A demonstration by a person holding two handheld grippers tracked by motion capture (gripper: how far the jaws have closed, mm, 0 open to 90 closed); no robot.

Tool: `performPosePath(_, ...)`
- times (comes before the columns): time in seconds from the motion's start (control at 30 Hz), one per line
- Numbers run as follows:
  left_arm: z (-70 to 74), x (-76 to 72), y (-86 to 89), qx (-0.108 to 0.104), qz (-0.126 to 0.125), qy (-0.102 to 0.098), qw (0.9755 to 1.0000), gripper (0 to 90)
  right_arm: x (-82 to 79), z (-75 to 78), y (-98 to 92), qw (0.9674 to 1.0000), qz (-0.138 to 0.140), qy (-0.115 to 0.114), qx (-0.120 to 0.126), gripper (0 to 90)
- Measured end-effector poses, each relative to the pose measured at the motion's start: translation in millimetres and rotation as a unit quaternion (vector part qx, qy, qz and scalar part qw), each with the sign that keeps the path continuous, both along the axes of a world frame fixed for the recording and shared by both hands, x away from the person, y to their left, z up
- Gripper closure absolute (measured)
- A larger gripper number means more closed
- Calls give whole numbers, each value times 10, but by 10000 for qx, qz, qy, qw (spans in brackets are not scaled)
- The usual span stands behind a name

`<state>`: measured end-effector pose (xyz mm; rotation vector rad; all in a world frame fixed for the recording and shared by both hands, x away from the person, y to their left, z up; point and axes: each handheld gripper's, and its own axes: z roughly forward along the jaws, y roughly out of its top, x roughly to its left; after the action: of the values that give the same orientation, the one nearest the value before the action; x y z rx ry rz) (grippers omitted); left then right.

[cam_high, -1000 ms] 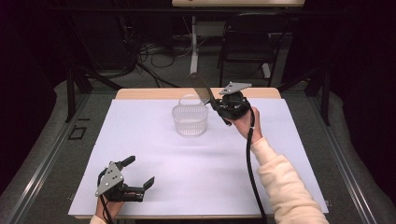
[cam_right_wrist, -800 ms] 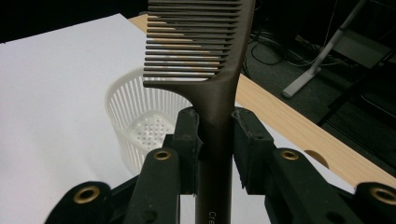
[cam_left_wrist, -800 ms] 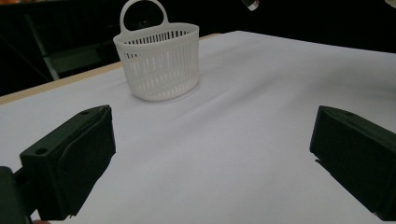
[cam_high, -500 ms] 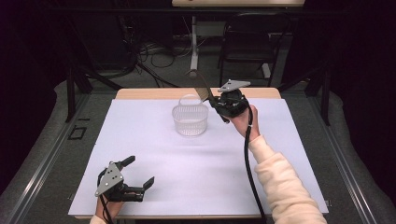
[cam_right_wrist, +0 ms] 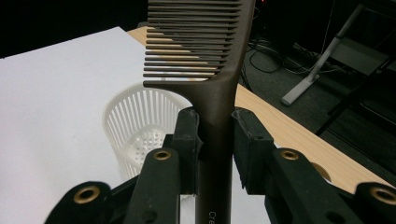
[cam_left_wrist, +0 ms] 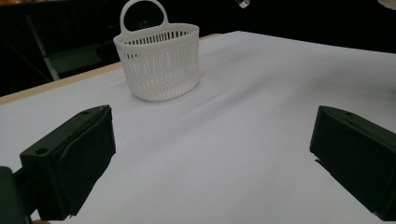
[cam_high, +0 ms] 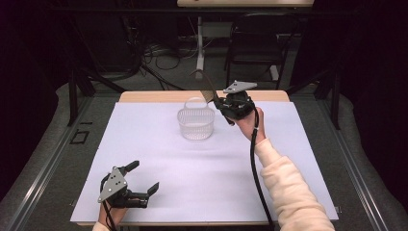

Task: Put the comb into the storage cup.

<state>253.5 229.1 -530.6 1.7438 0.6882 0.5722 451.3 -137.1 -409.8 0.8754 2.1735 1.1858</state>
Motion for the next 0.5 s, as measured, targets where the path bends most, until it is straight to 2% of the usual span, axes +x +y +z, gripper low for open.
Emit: performPosePath(0.5, 0, 1, 1, -2, -1, -1, 10000, 2, 33, 27, 33, 9999, -31, -69, 80, 725)
